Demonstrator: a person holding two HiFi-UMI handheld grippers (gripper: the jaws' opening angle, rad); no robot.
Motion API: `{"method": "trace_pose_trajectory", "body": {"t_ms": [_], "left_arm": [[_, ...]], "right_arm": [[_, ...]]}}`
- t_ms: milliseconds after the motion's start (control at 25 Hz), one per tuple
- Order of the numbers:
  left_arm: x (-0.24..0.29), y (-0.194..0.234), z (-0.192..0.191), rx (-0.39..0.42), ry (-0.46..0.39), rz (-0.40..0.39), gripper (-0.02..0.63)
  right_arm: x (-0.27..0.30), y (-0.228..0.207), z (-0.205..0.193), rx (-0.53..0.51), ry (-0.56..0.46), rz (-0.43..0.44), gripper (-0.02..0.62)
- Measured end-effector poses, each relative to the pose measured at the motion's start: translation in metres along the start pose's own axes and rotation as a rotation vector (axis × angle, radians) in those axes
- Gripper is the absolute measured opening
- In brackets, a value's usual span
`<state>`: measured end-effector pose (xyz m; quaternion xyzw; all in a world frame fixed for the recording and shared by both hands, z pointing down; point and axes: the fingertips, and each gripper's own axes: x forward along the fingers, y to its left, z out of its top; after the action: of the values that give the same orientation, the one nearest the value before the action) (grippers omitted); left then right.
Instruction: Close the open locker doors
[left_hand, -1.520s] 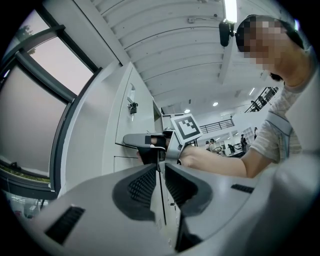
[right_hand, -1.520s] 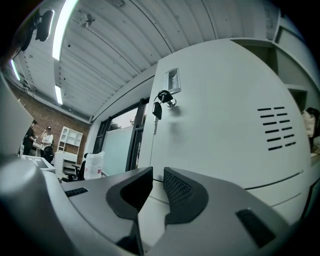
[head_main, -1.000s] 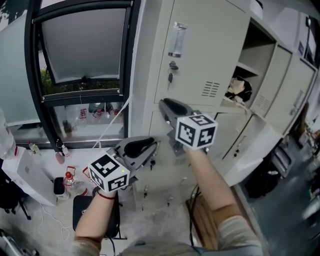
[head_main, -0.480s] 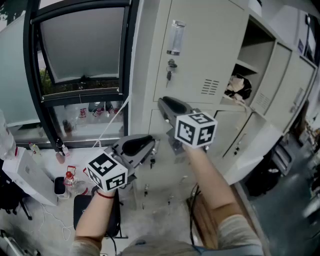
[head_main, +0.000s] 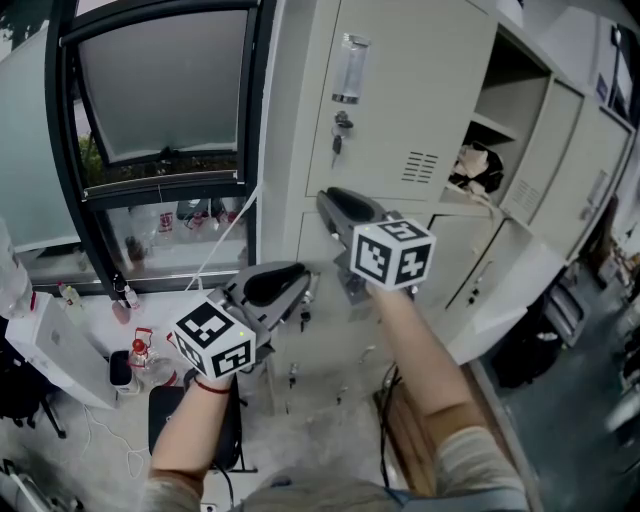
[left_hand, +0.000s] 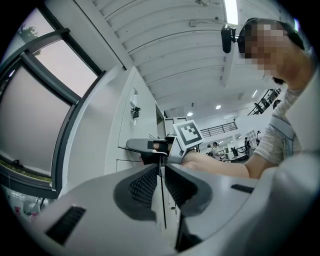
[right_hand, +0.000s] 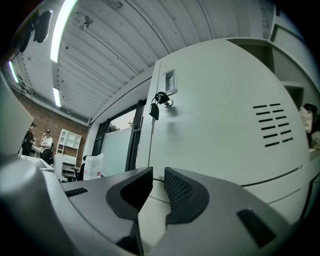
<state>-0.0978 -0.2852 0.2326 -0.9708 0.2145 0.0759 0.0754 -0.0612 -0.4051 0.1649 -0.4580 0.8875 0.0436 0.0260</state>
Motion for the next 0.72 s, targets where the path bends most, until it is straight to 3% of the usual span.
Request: {"method": "trace_pose_trajectory", "body": {"t_ms": [720], "left_arm": [[0.005,-0.031,-0.01,-0.002,0.031,-0.045,0.04]], "right_arm": [[-0.074,0.024,-0.014,-0.011,-0.035,0.0,0.052]]}}
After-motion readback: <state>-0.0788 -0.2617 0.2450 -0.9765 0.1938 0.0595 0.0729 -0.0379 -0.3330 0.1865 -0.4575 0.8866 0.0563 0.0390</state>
